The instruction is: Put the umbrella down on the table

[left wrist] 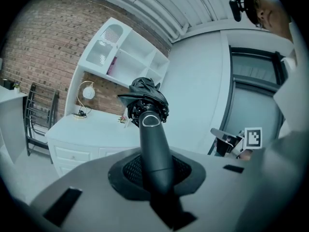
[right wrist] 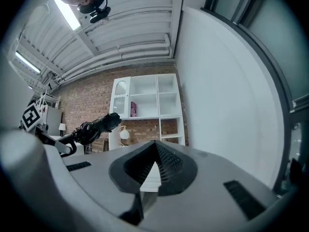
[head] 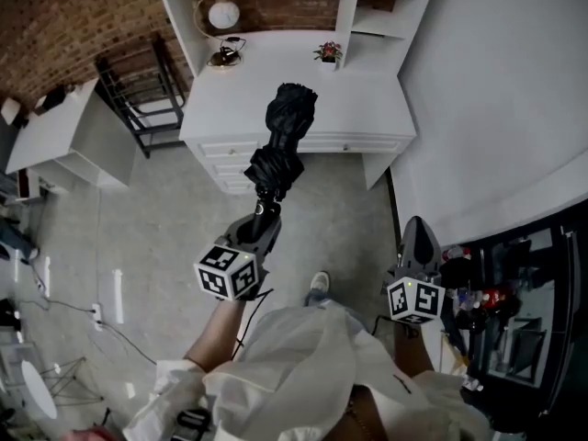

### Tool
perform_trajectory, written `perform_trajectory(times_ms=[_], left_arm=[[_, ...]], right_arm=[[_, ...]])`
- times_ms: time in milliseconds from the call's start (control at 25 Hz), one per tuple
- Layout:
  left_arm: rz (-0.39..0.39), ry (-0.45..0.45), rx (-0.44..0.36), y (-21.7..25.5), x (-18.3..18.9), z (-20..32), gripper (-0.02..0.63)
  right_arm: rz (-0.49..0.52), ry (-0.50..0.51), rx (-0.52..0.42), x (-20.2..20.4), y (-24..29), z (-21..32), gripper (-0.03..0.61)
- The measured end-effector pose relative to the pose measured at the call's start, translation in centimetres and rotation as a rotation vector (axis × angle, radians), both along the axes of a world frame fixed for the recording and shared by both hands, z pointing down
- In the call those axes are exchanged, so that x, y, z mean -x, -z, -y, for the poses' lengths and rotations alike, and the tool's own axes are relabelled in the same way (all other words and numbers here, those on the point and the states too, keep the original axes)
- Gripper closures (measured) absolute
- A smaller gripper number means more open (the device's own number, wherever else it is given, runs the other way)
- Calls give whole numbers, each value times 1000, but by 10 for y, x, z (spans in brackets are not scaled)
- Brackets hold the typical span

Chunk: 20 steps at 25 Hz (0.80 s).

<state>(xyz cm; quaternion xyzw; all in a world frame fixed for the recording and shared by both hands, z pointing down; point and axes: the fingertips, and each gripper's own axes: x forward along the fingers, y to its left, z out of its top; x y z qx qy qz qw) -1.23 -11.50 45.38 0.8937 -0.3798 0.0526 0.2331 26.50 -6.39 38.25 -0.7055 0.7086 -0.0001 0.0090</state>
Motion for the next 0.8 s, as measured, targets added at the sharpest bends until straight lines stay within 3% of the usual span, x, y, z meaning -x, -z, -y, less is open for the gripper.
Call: perform_trajectory(times_ms=[520,800], left_arm=[[3,73,23,-4,-71,85,537],[13,128,44,-12,-69,113,537]], right_arm=[[43,63,12,-74,-15,99,560],[46,120,29,-74,-22,143,560]])
